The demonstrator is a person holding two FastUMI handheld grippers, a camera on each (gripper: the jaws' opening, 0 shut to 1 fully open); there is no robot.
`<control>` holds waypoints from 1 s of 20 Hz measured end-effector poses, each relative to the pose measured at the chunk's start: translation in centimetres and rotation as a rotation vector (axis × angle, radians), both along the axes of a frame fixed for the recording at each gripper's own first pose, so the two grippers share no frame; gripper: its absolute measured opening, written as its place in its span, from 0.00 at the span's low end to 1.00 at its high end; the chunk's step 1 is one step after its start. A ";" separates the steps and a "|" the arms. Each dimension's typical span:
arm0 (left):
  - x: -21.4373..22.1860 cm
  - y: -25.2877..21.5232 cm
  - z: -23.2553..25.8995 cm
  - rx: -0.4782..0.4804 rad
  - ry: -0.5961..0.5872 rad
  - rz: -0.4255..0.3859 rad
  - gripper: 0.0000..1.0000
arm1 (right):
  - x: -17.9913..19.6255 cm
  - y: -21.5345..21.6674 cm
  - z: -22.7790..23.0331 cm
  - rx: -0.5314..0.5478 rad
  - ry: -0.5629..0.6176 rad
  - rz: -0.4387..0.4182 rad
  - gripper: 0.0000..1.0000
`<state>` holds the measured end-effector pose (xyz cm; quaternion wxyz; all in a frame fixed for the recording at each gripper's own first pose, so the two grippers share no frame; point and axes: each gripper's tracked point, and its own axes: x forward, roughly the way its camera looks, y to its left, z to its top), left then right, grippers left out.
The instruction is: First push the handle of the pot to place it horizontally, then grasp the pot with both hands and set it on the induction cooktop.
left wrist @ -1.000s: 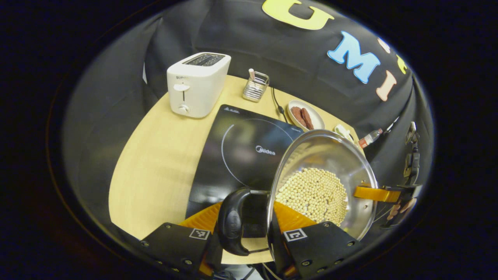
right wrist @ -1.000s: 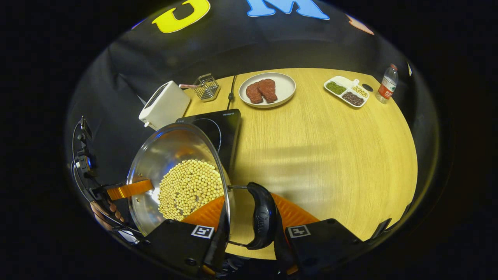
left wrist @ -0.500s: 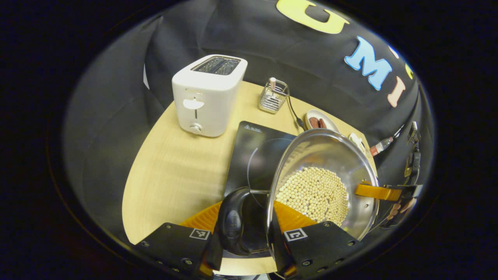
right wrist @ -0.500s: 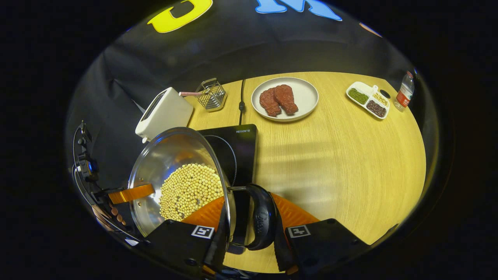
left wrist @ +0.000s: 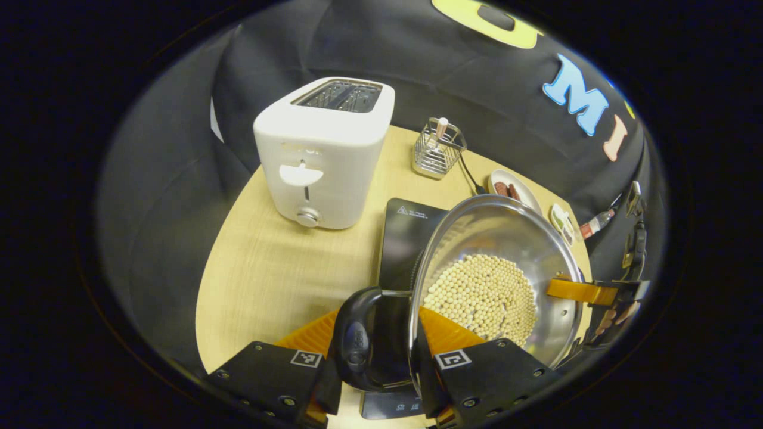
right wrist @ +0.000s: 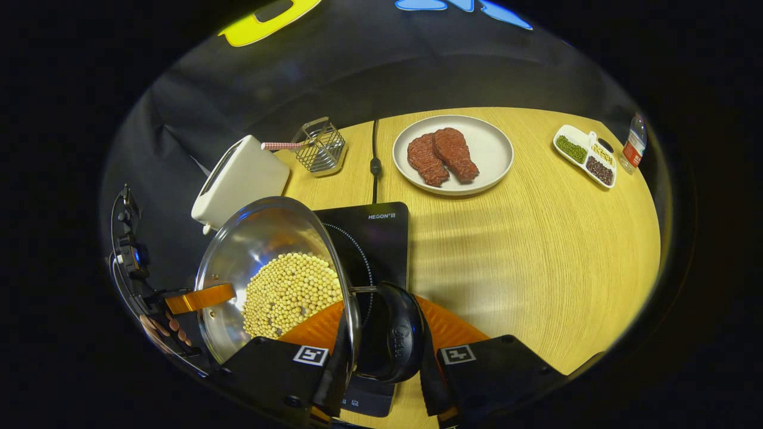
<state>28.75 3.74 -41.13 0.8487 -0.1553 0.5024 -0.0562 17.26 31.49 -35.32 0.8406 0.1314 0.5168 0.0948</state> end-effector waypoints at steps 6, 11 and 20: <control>1.1 -0.2 -0.7 0.015 -0.008 -0.017 0.53 | 1.2 0.2 -1.0 0.008 0.003 -0.018 0.51; 2.0 -0.5 -1.6 -0.023 -0.006 0.000 0.54 | 1.7 0.2 -1.0 0.011 -0.013 -0.013 0.51; 1.5 -0.7 -1.3 -0.010 0.029 -0.027 0.59 | 1.5 0.1 -0.9 0.015 0.010 -0.008 0.54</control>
